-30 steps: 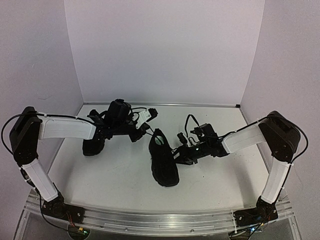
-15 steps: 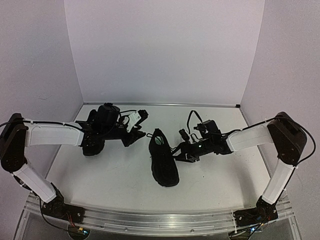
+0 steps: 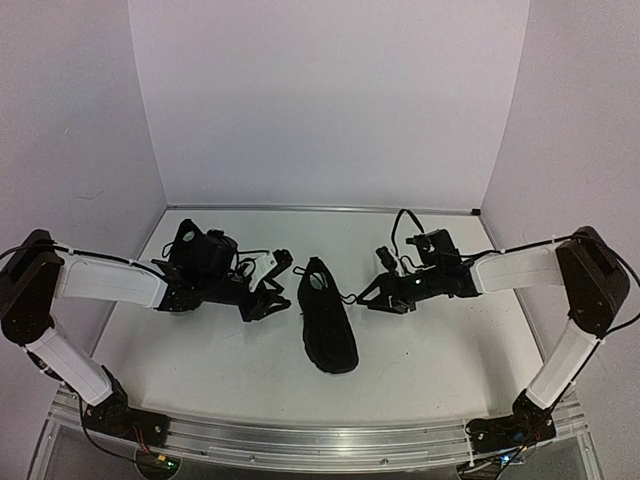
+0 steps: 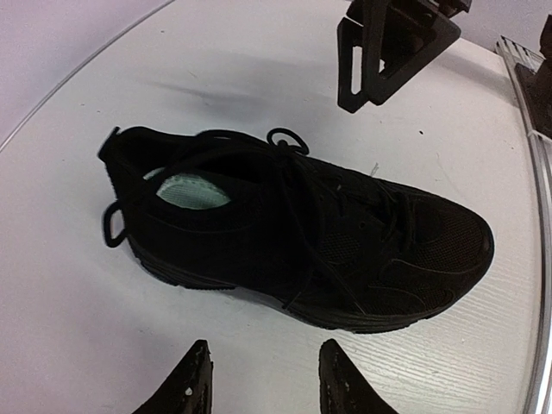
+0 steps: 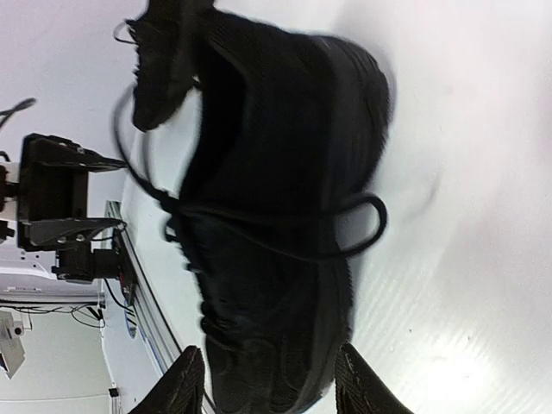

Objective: Tie the shoes

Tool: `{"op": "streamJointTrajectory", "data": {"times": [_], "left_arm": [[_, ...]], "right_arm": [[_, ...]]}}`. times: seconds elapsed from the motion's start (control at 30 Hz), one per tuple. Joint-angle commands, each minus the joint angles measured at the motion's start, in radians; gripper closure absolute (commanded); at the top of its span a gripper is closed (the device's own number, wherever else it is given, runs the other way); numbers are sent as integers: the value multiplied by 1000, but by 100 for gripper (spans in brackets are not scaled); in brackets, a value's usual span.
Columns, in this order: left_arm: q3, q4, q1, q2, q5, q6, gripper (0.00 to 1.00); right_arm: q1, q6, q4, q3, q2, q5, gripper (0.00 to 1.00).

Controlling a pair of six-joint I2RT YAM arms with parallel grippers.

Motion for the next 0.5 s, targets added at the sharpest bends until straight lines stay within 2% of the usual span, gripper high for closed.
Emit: {"op": "streamJointTrajectory", "data": {"times": [0.0, 0.47], "left_arm": [[57, 17, -27, 84, 65, 20, 60], [171, 20, -49, 227, 96, 60, 62]], "right_arm": [[19, -25, -3, 5, 27, -31, 52], [28, 10, 36, 18, 67, 16, 52]]}}
